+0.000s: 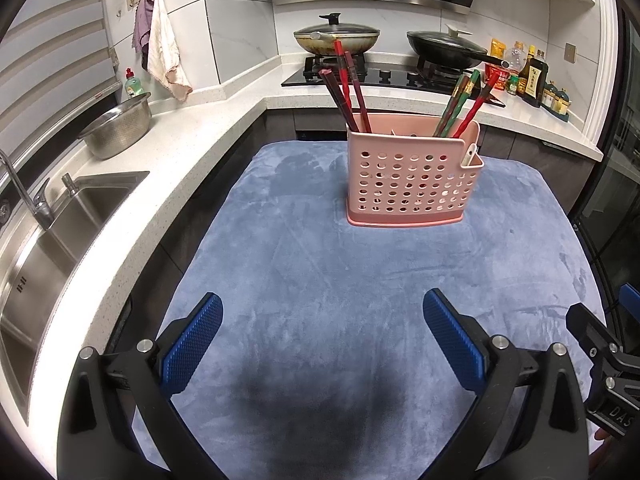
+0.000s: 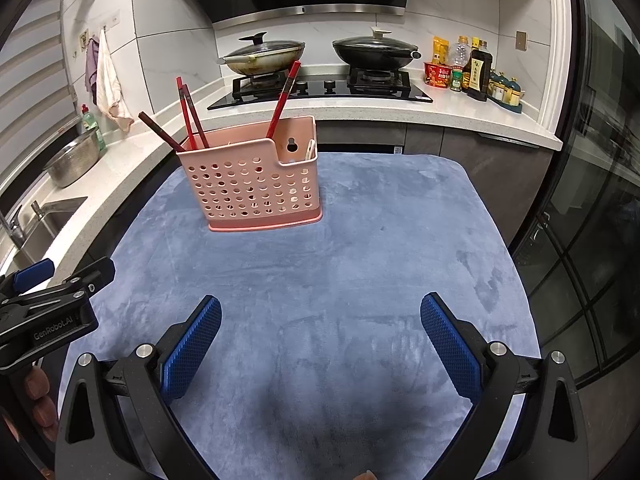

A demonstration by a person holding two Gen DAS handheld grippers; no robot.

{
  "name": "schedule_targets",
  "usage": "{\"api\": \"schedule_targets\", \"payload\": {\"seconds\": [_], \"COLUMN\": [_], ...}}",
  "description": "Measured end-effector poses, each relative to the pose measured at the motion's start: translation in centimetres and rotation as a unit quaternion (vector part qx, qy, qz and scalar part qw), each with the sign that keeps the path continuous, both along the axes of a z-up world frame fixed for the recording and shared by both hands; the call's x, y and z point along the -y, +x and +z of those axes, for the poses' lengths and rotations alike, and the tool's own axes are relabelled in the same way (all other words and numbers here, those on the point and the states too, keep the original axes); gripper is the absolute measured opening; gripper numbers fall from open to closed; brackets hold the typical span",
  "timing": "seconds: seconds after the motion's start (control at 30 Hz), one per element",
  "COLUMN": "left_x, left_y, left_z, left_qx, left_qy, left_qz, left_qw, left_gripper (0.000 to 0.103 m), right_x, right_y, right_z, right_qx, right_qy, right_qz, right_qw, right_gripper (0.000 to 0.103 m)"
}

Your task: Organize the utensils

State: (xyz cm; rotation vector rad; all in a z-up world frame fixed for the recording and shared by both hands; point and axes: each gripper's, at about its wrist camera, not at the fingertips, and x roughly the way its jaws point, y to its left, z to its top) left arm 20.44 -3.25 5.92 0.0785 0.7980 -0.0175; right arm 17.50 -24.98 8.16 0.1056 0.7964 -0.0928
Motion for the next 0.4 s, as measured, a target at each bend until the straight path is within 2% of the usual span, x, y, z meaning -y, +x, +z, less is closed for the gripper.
{"api": "schedule_targets", "payload": {"seconds": [0.4], "left_x": [0.03], "left_y": [0.34], "left_z": [-0.2], "left_qx": [-0.001], "left_qy": [-0.001], "left_qz": [-0.002], "left_qw": [1.0], "left_gripper": [0.096], "right_x": [0.24], "right_y": [0.28], "right_z": [-0.08], "right_qx": [-0.001], "right_qy": [-0.005], "right_qz": [-0.002], "right_qw": [1.0], "right_gripper": [0.096]}}
